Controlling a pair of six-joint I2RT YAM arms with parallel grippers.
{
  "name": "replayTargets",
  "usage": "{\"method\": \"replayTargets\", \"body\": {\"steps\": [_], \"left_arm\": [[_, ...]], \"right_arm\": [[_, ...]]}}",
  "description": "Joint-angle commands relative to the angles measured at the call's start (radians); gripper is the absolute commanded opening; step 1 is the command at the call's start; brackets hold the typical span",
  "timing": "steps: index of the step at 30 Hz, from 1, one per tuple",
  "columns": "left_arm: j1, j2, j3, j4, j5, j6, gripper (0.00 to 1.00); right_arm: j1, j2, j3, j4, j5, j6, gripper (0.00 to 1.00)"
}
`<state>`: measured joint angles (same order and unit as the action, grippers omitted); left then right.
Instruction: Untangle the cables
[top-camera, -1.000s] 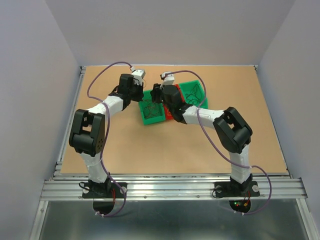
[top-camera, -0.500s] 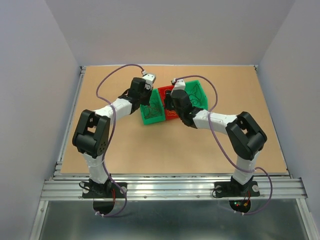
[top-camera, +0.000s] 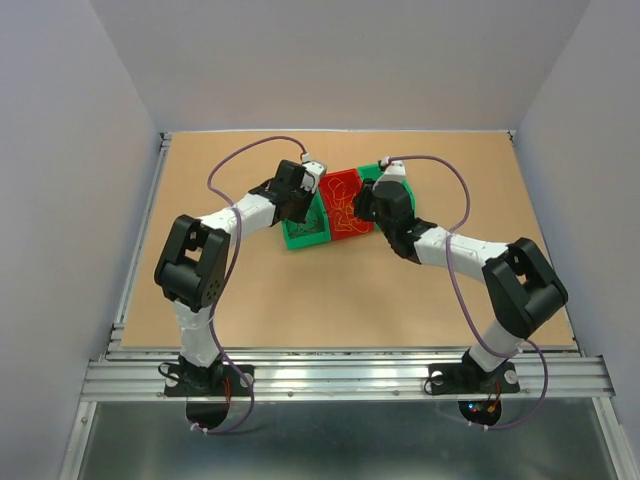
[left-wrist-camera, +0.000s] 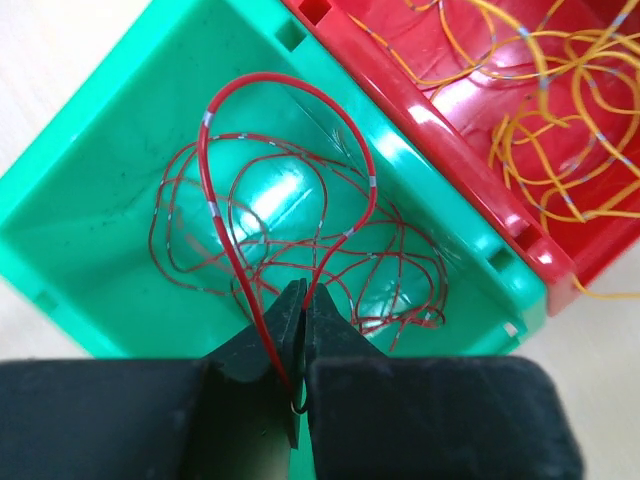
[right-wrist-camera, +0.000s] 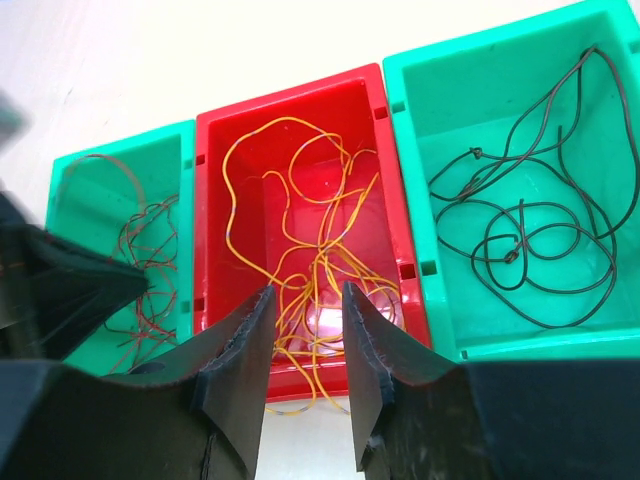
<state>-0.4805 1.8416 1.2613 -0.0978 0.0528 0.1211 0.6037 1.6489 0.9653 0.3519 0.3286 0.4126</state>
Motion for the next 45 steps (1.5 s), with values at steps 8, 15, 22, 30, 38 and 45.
{"method": "replayTargets", "body": {"steps": [8,15,22,30,38,45], "left_arm": [[-0.009,0.07,0.064,-0.014,-0.099,0.071,0.85],[-0.007,-0.134,-0.062,0.128,-0.111,0.08,0.93],[-0.007,-0.202,-0.103,0.153,-0.099,0.095,0.77],[0.016,-0.32,-0.193,0.266,-0.024,0.112,0.61],[0.129,-0.732,-0.523,0.656,0.044,0.043,0.99],[0.146,-0.962,-0.738,0.932,-0.044,0.018,0.99]], "right_arm": [[0.001,-0.077,-0.063,0.064,0.006,0.015,0.38],[-0.01,-0.132,-0.112,0.076,0.006,0.012,0.38],[-0.013,-0.176,-0.151,0.098,0.015,0.014,0.39],[-0.013,-0.198,-0.172,0.111,-0.017,-0.015,0.44],[-0.013,-0.504,-0.463,0.392,0.026,-0.095,1.0],[-0.013,-0.698,-0.622,0.487,0.151,-0.158,1.0]]}}
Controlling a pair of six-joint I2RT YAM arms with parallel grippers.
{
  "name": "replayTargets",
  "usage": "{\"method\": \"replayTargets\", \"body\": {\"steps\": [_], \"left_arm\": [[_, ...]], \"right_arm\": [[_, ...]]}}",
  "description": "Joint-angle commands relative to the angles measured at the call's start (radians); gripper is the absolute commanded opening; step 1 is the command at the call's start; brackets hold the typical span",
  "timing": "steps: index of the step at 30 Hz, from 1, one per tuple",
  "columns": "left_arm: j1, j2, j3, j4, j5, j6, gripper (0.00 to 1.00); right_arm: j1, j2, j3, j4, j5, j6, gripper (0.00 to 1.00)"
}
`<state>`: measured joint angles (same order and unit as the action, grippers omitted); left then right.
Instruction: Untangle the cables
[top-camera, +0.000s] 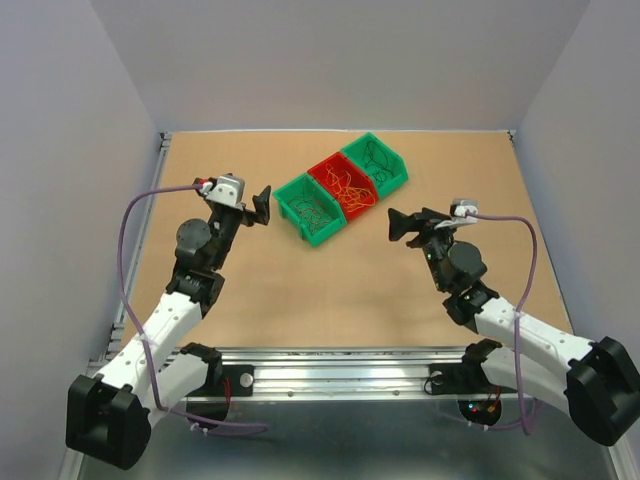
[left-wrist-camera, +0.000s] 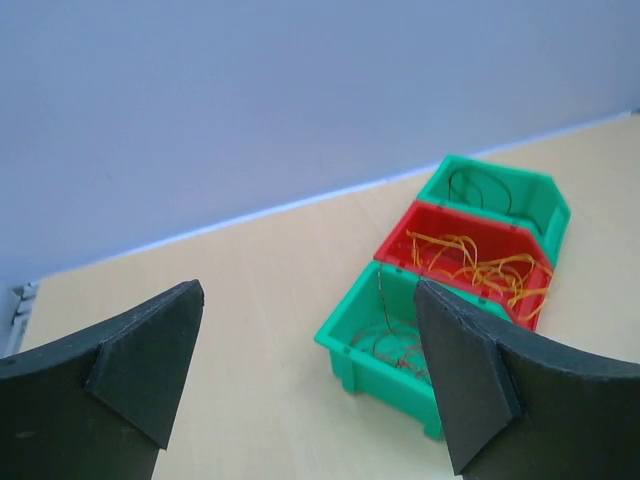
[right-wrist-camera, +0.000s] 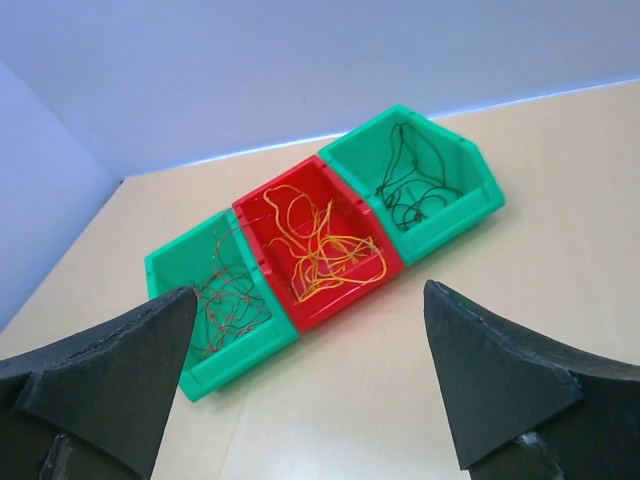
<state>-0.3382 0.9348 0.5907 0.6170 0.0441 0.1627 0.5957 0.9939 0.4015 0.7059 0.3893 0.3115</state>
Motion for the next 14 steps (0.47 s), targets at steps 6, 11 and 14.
{"method": "replayTargets", "body": {"steps": [6,11,14], "left_arm": [[0.004,-0.071,-0.091,0.231,-0.036,-0.023,0.99],[0.002,-0.048,-0.078,0.222,-0.036,-0.025,0.99],[0.004,-0.045,-0.078,0.222,-0.029,-0.023,0.99]], "right_arm": [[-0.005,-0.107,-0.092,0.138,0.117,-0.074,1.0],[-0.005,-0.162,-0.118,0.142,0.129,-0.069,1.0],[-0.005,-0.185,-0.133,0.148,0.151,-0.075,1.0]]}}
